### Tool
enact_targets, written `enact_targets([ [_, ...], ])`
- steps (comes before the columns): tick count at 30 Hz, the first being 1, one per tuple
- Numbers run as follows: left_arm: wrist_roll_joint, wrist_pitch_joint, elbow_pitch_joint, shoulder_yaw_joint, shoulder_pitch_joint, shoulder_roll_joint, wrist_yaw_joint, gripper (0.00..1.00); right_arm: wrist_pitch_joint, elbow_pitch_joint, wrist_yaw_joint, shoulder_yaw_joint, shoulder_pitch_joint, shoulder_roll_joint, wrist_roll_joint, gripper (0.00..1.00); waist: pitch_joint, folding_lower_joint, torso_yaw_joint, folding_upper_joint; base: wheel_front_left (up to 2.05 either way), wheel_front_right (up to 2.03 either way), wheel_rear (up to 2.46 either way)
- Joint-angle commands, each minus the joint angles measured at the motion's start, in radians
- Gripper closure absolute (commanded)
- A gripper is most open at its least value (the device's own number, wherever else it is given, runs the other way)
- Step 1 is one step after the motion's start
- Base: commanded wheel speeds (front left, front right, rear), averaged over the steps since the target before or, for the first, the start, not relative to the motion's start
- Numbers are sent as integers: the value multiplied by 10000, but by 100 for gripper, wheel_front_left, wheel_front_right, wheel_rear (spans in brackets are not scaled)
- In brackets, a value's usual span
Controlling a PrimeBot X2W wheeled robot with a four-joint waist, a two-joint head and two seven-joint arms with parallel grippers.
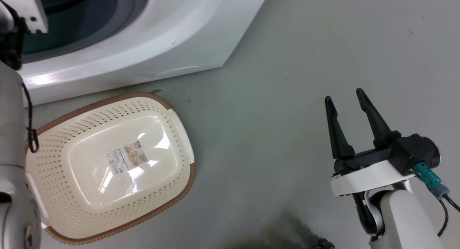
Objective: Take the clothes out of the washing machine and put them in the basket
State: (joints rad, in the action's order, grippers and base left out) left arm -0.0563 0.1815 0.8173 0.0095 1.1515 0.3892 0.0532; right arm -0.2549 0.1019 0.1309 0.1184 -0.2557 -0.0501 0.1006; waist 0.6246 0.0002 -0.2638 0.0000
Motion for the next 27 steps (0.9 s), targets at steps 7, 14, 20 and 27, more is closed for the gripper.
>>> enact_targets([
  [7,42,1506,497,34,1210,613,-185,0,-103,239,-5,571,-421,-2,373,0,721,-2,-747,0,0,0,0],
  [14,128,3205,481,6,1819,1047,-567,0,-103,185,-3,791,-518,-2,622,0,985,-2,-1047,0,0,0,0],
  [20,60,4349,233,105,1622,1124,-977,100,-105,165,-3,899,-534,-1,680,0,993,-2,-1158,0,0,0,0],
  [27,27,4304,-1126,43,829,1030,-1261,100,-106,215,-3,916,-550,-1,644,0,799,-2,-1072,0,0,0,0],
])
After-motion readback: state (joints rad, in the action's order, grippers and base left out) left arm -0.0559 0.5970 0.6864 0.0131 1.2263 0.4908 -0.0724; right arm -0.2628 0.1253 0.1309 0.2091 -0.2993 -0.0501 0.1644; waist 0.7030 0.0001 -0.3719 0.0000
